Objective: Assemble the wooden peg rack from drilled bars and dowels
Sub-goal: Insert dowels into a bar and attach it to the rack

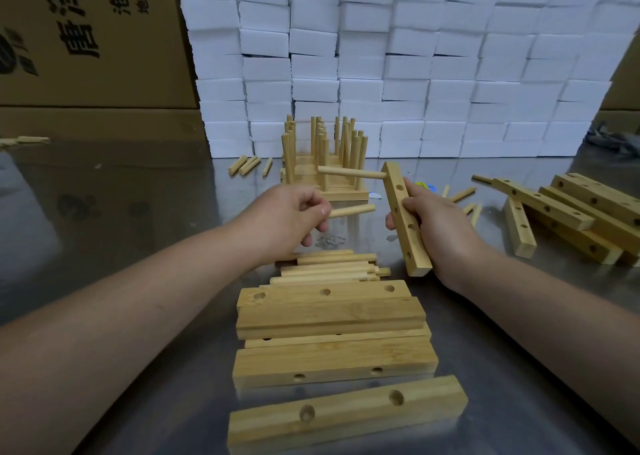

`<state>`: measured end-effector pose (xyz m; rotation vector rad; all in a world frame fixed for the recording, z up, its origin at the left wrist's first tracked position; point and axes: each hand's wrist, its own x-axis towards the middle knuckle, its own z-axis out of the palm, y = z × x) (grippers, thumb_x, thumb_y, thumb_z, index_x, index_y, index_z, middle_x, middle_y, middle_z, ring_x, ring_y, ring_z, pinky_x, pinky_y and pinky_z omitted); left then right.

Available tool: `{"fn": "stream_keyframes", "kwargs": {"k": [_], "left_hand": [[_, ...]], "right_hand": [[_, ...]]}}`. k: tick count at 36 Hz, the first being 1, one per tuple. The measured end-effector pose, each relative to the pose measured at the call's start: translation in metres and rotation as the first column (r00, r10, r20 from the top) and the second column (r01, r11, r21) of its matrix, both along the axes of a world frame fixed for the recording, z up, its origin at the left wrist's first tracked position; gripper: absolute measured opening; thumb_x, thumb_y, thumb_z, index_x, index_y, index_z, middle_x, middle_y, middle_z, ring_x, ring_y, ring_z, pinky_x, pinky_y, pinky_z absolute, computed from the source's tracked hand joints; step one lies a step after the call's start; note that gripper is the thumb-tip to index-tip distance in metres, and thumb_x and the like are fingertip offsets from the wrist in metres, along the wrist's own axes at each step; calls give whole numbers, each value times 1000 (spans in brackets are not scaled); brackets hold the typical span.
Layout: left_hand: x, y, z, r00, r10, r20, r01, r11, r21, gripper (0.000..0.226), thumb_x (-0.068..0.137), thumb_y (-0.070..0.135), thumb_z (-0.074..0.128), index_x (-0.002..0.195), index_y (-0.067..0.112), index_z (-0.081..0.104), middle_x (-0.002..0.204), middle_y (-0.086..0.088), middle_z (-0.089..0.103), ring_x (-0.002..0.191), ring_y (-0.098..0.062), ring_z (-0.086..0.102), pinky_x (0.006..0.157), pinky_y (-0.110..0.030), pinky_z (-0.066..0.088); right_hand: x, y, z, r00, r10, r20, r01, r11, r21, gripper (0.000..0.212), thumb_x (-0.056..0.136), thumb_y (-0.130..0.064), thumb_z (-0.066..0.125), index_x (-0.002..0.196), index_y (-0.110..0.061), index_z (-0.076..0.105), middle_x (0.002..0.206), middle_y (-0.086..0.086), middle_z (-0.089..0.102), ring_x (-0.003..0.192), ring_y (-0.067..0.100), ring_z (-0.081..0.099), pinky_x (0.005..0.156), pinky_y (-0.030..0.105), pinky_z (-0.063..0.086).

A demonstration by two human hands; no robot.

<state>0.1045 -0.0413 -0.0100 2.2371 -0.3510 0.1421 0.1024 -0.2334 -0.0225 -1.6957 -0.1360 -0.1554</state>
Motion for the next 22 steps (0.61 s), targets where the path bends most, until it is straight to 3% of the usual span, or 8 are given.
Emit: {"fn": "stream_keyframes", "kwargs": {"k": [4,7,11,16,20,22], "left_hand": [[-4,-5,2,998,-21,52,19,999,30,18,95,29,48,81,34,57,73,15,62,45,6,45,41,-11,38],[-6,-7,1,997,-21,77,18,999,43,18,95,29,47,84,40,56,78,15,61,43,5,43,40,-13,38],[-10,-8,4,995,-35,92,32,999,26,17,95,28,48,102,36,62,81,10,62,42,6,43,37,-9,34],[-16,-12,6,992,-60,107,53,996,65,17,93,28,52,98,42,61,73,11,60,49,7,47,41,-11,36],[-20,-13,8,982,-97,159,74,987,144,21,93,26,52,106,38,64,96,9,65,82,-5,58,69,-19,48],[-21,-12,8,977,-109,184,78,983,166,21,93,26,52,105,40,62,102,9,65,93,-11,58,82,-22,45]], "right_hand": [[-1,3,1,999,23,30,-23,1000,-6,44,95,-13,28,90,-45,58,62,-2,61,47,-3,52,52,14,41],[-3,6,2,996,60,62,-58,998,-26,46,95,-12,28,86,-44,60,61,-2,60,51,1,53,64,23,42],[-5,9,3,995,63,71,-60,997,-42,46,95,-12,28,84,-42,61,59,-2,58,49,0,51,64,26,40],[-8,10,4,995,35,92,-29,997,-68,45,93,-13,31,84,-44,62,59,-7,59,50,-3,52,65,26,41],[-10,11,6,992,51,118,-41,996,-83,48,97,-16,30,80,-49,61,58,-12,59,53,-3,53,67,26,45],[-12,12,6,986,84,147,-71,993,-95,49,97,-15,30,81,-50,60,58,-12,59,54,-3,53,59,16,45]]}}
